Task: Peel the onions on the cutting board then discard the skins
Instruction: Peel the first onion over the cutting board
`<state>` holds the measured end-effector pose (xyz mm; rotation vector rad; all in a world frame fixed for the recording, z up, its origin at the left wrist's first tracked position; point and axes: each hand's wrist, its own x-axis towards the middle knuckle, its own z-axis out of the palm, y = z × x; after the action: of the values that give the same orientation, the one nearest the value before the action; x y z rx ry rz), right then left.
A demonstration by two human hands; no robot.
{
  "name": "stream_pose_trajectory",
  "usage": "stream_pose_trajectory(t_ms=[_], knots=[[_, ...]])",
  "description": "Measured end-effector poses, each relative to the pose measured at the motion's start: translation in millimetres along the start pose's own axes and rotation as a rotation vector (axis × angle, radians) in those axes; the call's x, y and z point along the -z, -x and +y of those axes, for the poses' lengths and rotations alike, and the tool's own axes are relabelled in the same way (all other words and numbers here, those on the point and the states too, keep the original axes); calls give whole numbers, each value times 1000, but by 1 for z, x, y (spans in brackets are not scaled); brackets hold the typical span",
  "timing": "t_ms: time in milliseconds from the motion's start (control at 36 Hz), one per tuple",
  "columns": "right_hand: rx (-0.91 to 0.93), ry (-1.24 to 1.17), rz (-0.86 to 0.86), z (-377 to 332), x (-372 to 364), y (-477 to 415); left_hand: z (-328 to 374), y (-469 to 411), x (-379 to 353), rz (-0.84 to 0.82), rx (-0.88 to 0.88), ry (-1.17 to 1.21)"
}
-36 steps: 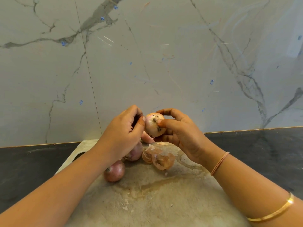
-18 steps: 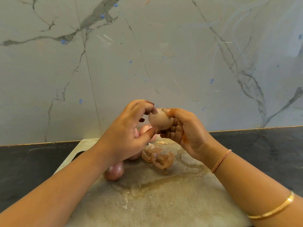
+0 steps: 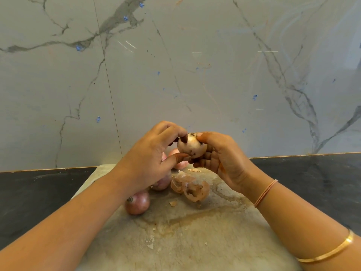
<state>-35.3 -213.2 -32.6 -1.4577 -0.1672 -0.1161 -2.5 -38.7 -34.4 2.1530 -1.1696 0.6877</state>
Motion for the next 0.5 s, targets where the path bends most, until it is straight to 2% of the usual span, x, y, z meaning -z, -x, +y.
stream_pose_trajectory(t_ms=[500], knots=[[6,-21,-14,0,1,0,-2,1,-2,28,31,-3]])
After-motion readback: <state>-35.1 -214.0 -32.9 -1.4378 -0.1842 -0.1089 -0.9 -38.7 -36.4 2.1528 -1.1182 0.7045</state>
